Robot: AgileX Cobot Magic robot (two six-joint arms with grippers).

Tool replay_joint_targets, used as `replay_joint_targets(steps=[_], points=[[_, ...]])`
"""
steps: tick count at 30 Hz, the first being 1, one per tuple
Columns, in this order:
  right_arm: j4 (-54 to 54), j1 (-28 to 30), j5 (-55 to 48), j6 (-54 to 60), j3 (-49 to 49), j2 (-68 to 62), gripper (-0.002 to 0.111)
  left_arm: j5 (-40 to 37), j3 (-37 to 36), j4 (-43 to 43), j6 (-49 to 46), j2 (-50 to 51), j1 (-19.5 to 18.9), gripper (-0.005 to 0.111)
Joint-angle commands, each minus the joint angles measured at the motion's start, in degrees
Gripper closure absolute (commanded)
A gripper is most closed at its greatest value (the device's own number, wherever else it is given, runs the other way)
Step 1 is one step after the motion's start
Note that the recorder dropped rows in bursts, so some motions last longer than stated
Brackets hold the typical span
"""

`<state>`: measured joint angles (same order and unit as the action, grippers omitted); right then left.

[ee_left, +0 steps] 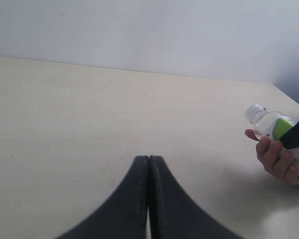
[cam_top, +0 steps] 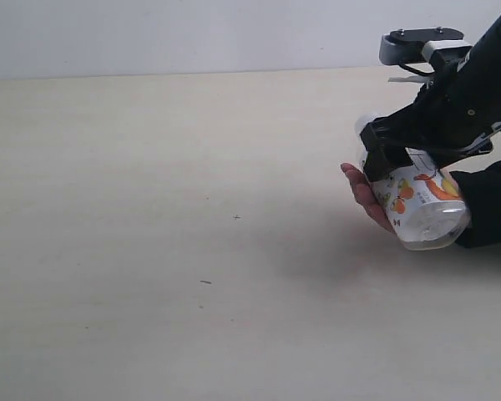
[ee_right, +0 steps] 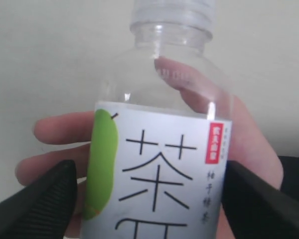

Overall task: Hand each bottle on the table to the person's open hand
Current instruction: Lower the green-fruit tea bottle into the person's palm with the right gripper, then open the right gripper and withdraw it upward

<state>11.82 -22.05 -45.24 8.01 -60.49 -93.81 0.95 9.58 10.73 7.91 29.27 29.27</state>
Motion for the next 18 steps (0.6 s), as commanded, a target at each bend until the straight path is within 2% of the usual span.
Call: replay_joint_targets(steps=[1, 10, 18], points=[[0.17, 0.05, 0.59, 0.42, 0.15, -0.01, 0.032, 0.31, -0.2, 0.06, -0.2, -0.18, -0.09, 0.107], [0.17, 0.05, 2.69, 0.79, 0.05, 2.57, 0.032, 0.31, -0.2, 0.06, -0.2, -0.18, -0.09, 0.107], [0.17, 0.05, 4.92, 0.82, 0.05, 12.69, 0.033, 0.31, -0.2, 0.06, -0.2, -0.18, -0.09, 0.107]])
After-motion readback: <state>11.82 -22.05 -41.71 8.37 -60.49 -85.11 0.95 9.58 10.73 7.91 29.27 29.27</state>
